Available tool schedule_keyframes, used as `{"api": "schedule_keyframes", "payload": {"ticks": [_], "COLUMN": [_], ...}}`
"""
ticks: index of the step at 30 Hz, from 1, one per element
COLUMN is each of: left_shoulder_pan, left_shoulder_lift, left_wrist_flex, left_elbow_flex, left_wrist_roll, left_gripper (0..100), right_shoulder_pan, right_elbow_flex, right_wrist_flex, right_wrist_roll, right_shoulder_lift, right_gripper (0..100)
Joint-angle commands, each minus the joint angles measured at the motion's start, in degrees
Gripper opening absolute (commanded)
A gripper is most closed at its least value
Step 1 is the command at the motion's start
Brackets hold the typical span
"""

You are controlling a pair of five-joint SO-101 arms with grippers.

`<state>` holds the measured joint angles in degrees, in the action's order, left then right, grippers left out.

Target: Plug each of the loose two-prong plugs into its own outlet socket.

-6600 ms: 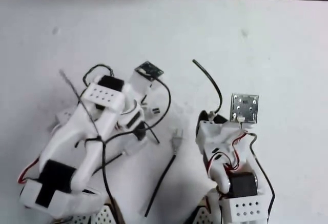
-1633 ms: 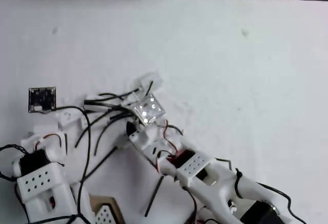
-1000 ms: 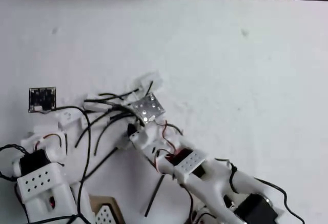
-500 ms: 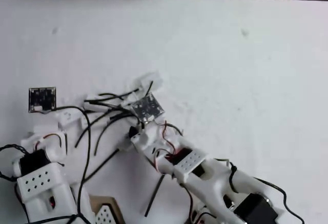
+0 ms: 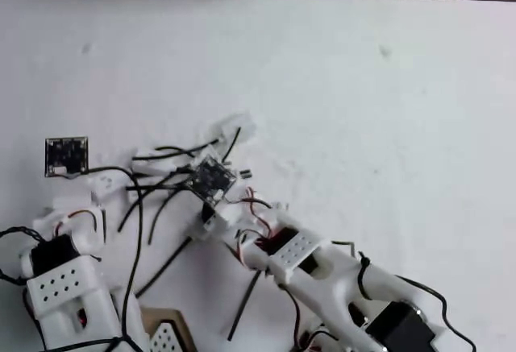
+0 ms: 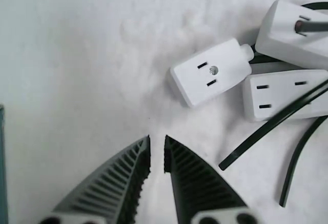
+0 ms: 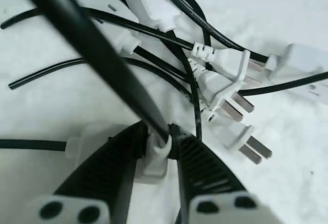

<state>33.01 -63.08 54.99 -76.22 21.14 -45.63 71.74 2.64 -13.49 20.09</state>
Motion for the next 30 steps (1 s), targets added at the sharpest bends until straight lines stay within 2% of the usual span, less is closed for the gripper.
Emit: {"api": "schedule_keyframes", "payload": {"ticks": [1, 6, 11, 15, 19, 26, 30], "left_shoulder_pan": [0.0, 0.0, 0.0, 0.0, 0.0, 0.0, 0.0], "left_shoulder_lift": [-1.2, -1.2, -1.2, -1.2, -1.2, -1.2, -1.2], "left_wrist_flex": [-1.1, -1.1, -1.1, -1.1, -1.1, -1.1, -1.1], "left_elbow_flex": [0.3, 0.3, 0.3, 0.3, 0.3, 0.3, 0.2], "left_wrist_roll": [-0.4, -0.4, -0.4, -0.4, -0.4, -0.4, -0.4], "left_gripper": [7, 7, 7, 7, 7, 7, 7], "right_shoulder_pan": [0.9, 1.0, 0.7, 0.6, 0.6, 0.6, 0.7], "right_elbow_flex": [-0.5, -0.5, -1.1, -1.4, -1.4, -1.2, -1.1], "right_wrist_flex": [1.4, 4.0, 8.8, 10.5, 10.1, 10.3, 10.0], "right_wrist_roll": [-0.7, 0.4, 7.9, 10.6, 10.7, 10.5, 7.7], "right_shoulder_lift": [-0.2, 4.4, 11.8, 14.9, 13.6, 7.4, 5.7], "right_gripper": [3.9, 17.7, 18.3, 14.8, 1.9, 1.7, 1.7]}}
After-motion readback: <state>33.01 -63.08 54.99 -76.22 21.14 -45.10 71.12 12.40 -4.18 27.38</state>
